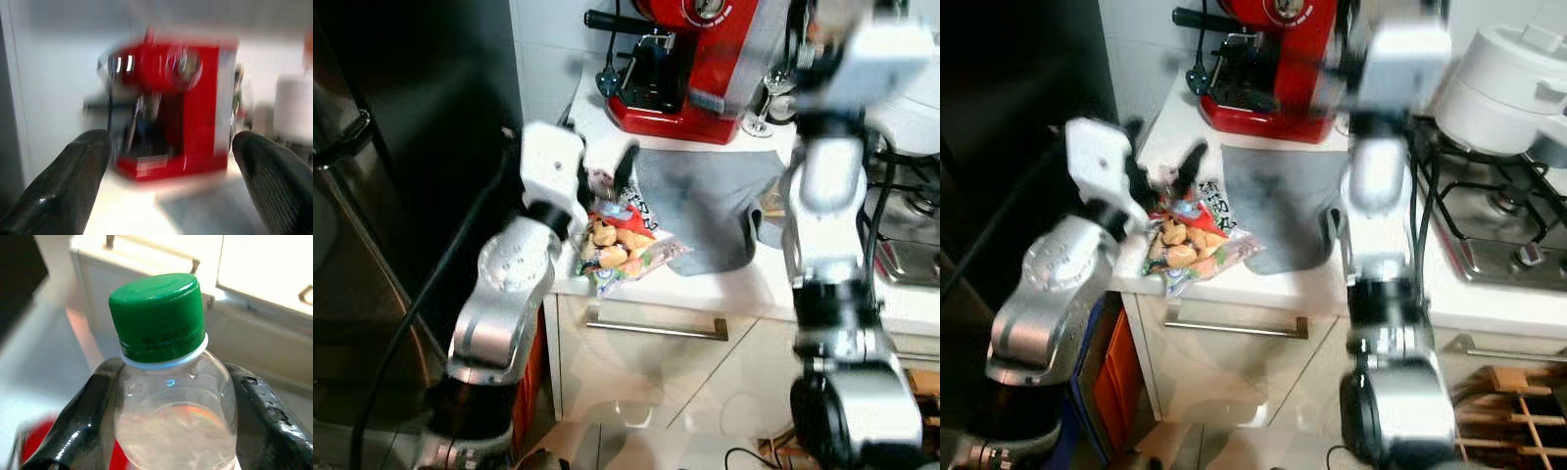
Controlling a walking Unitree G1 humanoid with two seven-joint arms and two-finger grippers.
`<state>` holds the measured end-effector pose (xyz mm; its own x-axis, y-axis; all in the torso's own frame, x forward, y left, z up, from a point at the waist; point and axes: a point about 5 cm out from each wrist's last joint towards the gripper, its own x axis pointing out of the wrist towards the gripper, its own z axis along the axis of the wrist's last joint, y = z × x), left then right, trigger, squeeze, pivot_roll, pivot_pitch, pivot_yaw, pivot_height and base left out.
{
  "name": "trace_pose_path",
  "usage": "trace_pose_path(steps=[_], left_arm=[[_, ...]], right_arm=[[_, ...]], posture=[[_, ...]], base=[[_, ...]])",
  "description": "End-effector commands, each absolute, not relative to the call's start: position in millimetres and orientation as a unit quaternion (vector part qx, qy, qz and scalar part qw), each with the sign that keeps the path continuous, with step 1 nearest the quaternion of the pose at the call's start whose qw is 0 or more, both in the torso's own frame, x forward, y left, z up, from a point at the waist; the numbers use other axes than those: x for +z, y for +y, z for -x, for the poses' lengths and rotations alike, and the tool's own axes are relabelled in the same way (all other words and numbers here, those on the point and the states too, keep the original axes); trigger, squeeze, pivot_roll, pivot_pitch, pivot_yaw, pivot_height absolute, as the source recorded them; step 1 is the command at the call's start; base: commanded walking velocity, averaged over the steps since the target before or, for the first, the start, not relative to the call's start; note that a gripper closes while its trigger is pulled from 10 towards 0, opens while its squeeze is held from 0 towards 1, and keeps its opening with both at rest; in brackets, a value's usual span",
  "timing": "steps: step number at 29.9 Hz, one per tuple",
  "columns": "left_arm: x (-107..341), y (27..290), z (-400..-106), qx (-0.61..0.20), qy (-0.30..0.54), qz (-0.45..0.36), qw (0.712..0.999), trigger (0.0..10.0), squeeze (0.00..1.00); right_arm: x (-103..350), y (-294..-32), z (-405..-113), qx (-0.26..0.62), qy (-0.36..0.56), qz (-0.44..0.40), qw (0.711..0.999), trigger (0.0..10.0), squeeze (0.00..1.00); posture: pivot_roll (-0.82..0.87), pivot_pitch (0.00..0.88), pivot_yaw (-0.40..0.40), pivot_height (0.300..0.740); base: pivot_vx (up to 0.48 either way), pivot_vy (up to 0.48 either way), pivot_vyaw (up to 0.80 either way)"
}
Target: Restocking fridge
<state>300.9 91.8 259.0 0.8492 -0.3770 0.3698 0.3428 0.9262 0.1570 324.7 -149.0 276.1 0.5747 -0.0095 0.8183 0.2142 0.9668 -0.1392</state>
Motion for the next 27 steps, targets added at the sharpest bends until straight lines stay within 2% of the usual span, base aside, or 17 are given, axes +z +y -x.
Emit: trace_pose_path(steps=[1, 6, 9, 17, 27], left_arm=[[263, 84, -298, -0.205, -0.211, -0.045, 0.955, 10.0, 0.0], [236, 98, -308, -0.195, -0.155, -0.071, 0.966, 10.0, 0.0], [234, 104, -312, -0.182, -0.147, -0.066, 0.97, 10.0, 0.0], [236, 110, -316, -0.135, -0.158, -0.038, 0.977, 10.0, 0.0], [236, 95, -320, -0.137, -0.166, -0.031, 0.976, 10.0, 0.0]], right_arm=[[274, -156, -316, -0.088, -0.456, 0.129, 0.876, 0.0, 0.0], [222, -160, -297, -0.134, -0.379, 0.13, 0.906, 0.0, 0.0], [210, -154, -294, -0.136, -0.354, 0.119, 0.917, 0.0, 0.0], [205, -140, -300, -0.09, -0.313, 0.087, 0.942, 0.0, 0.0], [192, -149, -310, -0.086, -0.26, 0.08, 0.958, 0.0, 0.0]], posture=[[0.01, 0.0, -0.038, 0.74], [-0.01, 0.0, 0.041, 0.74], [-0.01, 0.0, 0.061, 0.74], [-0.01, 0.0, 0.015, 0.74], [-0.04, 0.0, 0.002, 0.74]], base=[[0.0, 0.0, 0.0], [0.0, 0.0, 0.0], [0.0, 0.0, 0.0], [0.0, 0.0, 0.0], [0.0, 0.0, 0.0]])
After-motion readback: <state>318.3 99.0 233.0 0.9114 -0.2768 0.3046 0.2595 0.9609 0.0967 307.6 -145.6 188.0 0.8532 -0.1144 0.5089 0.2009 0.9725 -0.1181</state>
